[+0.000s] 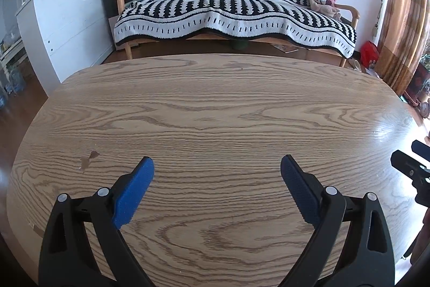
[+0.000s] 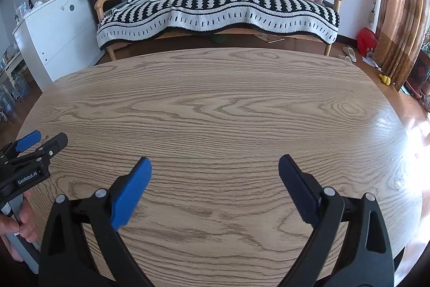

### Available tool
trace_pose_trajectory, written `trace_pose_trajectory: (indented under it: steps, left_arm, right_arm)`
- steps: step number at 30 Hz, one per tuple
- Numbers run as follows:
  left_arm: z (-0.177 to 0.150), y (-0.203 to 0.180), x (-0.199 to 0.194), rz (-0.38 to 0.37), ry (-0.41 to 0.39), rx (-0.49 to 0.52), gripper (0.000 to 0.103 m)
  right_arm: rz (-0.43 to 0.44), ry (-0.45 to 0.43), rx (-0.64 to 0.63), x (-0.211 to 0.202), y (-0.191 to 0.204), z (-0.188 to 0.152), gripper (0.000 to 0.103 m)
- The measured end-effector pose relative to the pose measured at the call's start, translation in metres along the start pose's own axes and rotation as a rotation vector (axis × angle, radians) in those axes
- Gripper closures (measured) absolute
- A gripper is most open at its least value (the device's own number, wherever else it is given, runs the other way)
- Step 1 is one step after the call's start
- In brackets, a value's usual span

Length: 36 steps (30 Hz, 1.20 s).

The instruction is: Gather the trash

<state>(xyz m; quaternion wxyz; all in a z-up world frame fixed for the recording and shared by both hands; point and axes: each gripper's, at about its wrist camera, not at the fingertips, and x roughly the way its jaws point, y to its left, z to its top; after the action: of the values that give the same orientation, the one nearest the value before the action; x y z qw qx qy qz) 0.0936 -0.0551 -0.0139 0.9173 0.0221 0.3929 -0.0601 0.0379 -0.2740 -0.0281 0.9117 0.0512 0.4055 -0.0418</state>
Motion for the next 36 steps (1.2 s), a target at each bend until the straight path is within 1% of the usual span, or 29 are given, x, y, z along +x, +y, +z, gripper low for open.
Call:
trace_pose_trajectory:
  steps: [27,36]
  left_arm:
    - [-0.0056,0.0022,-0.0042,0.008,0.005,-0.013,0.011]
    - [-0.0053,-0.0009,-0.0077,-0.009,0.001,-0.010,0.011]
  right_arm:
    - [-0.004,0.000,-0.001,-0.0030,-0.0065,-0.0001,0.011]
    - [-0.007,0.001,0.000,-0.0027,-0.0082,0.0003,0.011]
